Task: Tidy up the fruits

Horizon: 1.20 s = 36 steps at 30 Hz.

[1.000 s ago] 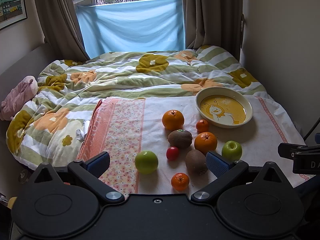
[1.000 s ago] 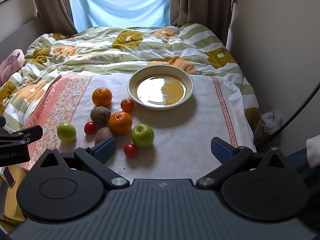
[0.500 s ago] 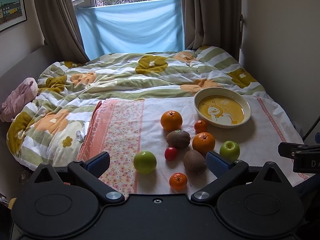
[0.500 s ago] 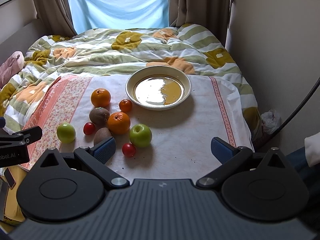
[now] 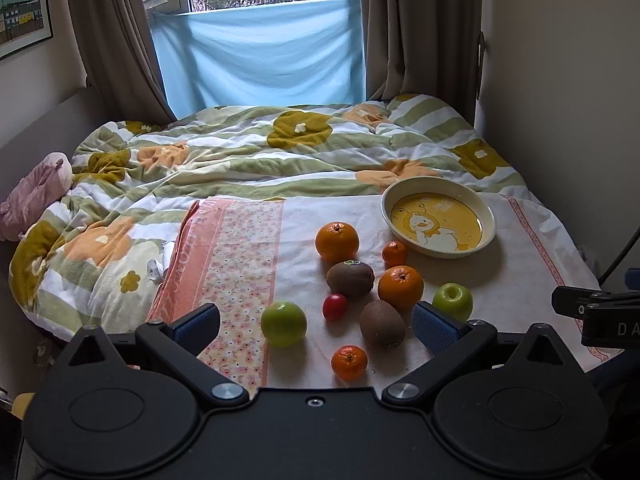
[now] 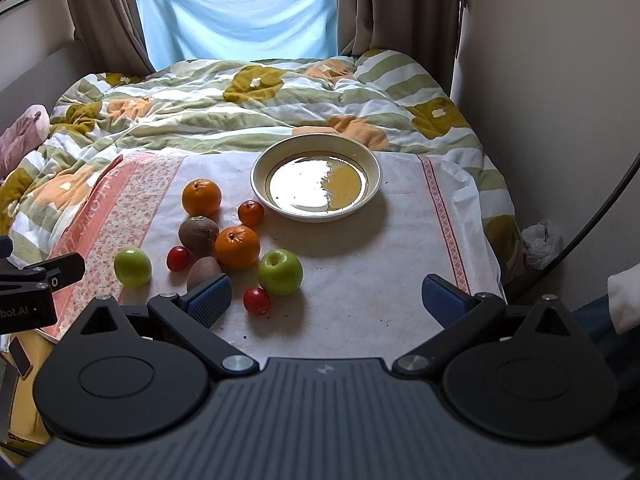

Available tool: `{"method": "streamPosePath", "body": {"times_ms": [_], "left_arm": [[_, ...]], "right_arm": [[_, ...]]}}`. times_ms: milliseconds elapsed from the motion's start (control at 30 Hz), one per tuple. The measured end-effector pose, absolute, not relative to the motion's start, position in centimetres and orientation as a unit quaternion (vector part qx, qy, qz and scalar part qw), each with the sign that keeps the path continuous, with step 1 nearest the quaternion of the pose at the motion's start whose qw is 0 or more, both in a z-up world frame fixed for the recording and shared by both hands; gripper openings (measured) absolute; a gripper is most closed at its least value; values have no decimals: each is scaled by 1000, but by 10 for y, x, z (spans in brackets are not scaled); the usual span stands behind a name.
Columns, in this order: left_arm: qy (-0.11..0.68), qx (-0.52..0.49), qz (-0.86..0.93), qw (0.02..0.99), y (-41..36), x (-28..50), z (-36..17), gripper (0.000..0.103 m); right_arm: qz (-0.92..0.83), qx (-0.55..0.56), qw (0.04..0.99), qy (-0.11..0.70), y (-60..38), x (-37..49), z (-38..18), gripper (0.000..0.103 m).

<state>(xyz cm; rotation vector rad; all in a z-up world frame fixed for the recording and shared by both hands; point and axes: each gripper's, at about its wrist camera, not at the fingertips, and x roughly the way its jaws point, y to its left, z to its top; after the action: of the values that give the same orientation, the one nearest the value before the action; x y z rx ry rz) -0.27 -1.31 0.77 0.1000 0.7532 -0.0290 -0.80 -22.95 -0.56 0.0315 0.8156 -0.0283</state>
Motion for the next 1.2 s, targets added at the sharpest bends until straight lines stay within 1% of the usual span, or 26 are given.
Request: {"method": "streamPosePath", "body": {"times_ms": [433,667,833,1067,1200], "left_arm": [[363,54,-2,930,-17,-9,14,103],[360,43,-3,932,-13,-11,19,103],[361,66,13,930,-3,-9,8,103],[376,82,-12,923,28,8,-14,103],[392,97,-47,914,43,28,-29,103]], "right_arm": [[-8,14,919,393,-237,-5,6,103],[14,-8,915,403,-231,-5,10,103],[44,-29,911,408,-221,-2,-5,103],[78,7,897,435,-200,5,-27,103],[69,22,891,448,-182,13,-39,103]]}}
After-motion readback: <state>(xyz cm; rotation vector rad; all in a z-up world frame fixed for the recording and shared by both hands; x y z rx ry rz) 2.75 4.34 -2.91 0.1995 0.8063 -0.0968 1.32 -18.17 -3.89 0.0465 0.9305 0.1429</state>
